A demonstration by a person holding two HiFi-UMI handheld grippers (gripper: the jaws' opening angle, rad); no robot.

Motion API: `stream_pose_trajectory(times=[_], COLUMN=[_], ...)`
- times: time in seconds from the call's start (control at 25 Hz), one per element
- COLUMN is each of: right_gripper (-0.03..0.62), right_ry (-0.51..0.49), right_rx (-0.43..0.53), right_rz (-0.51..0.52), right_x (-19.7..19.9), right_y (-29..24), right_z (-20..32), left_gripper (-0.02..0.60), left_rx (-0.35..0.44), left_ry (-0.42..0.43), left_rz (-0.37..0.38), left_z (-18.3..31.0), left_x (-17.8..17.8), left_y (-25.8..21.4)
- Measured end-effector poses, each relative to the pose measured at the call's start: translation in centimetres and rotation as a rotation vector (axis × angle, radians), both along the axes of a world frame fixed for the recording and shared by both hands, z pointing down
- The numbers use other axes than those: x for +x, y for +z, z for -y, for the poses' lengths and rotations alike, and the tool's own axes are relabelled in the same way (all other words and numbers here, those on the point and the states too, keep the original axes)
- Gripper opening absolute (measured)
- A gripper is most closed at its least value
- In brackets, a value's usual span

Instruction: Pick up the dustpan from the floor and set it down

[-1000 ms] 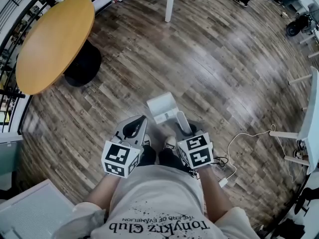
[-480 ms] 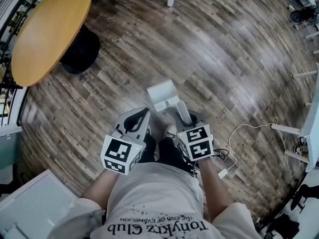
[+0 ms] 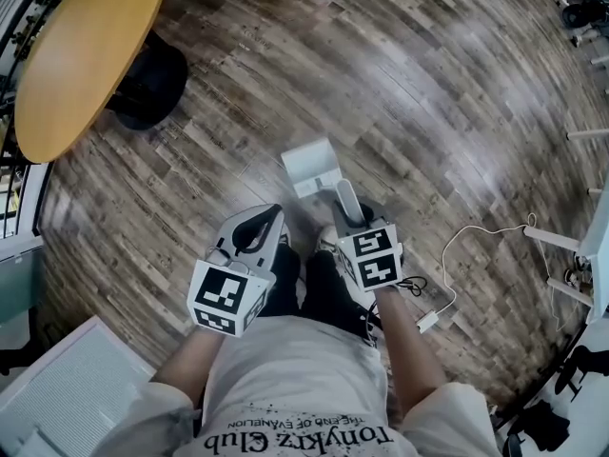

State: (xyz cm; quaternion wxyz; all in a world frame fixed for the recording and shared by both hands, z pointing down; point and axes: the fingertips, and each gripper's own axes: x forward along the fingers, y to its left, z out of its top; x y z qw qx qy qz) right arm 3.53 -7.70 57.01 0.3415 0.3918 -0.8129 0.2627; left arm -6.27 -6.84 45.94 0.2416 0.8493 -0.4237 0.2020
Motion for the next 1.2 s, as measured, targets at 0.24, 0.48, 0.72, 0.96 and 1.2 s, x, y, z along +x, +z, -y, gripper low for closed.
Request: stream_pose_trajectory(times=[0.24,0.48,0.72,0.96,1.2], right_gripper=[0.072,0.072,0.072,0.072,0.072], right_ry=[-0.012,-0.017,-0.018,-0.022,-0.041], right_rx=[-0.003,-0.016,-0.031,-0.051,-0.059], right_rz=[-0.004,-0.006,-0.005,-0.010,-0.025], right_x=[-0.1,-0.2,0.1,0.1,0.1], right_y=[2.2,3.8,5.1,6.3,6.9], right_z=[0.7,1.4,2.1,2.3,2.4], left_gripper=[0.023,0.023,0.023,0.023,0.023], left_rx=[-0.022,-0.044,-0.060,-0.076,-0.084], left_ry=[-0.006,-0.017,-0.021,-0.028,-0.029], left_rz=[0.005,0.013,0.017,0.020,0.016], left_z=[0.3,0.9,1.0,1.0,1.4], left_x=[-0.1,-0.6,-0.7,-1.0,-0.8], left_y=[0.9,1.8,2.4,3.2,3.4])
